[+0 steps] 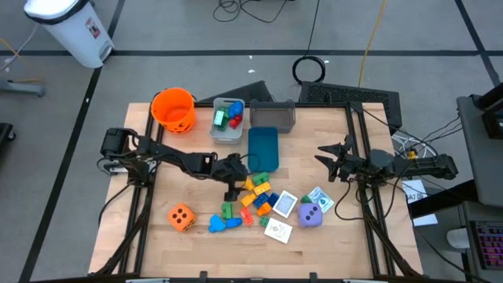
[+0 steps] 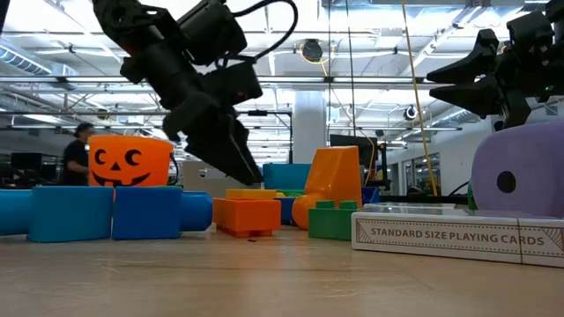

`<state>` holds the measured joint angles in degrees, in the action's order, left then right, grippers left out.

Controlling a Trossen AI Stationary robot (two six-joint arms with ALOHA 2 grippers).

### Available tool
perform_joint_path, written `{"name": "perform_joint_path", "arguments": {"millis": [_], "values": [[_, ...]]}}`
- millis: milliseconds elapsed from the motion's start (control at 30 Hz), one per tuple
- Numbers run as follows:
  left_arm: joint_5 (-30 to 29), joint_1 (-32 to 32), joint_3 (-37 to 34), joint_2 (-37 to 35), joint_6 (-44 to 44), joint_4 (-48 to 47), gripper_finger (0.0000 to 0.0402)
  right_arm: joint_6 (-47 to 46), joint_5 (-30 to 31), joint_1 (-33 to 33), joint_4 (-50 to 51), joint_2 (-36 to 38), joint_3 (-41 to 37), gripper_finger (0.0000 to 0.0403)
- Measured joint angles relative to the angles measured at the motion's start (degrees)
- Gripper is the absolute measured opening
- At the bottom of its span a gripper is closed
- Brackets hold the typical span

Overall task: Pick & Place Toys
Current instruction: Put the yellow 1 stud gamepiece into the white bin

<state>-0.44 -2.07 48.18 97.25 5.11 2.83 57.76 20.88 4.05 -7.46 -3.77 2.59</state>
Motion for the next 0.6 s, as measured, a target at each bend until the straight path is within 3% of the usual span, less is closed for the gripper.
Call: {"name": "perform_joint_path", "arguments": {"millis": [333, 600], "values": [[0.8, 0.0, 0.0, 1.1, 9.3, 0.7, 0.0257, 0.0, 0.0, 0.0, 0.0, 0.0, 0.0, 0.0169], [-1.3, 0.0, 0.1, 6.3, 14.6, 5.5, 0.0244, 0.0, 0.0, 0.0, 0.0, 0.0, 0.0, 0.0169]]}}
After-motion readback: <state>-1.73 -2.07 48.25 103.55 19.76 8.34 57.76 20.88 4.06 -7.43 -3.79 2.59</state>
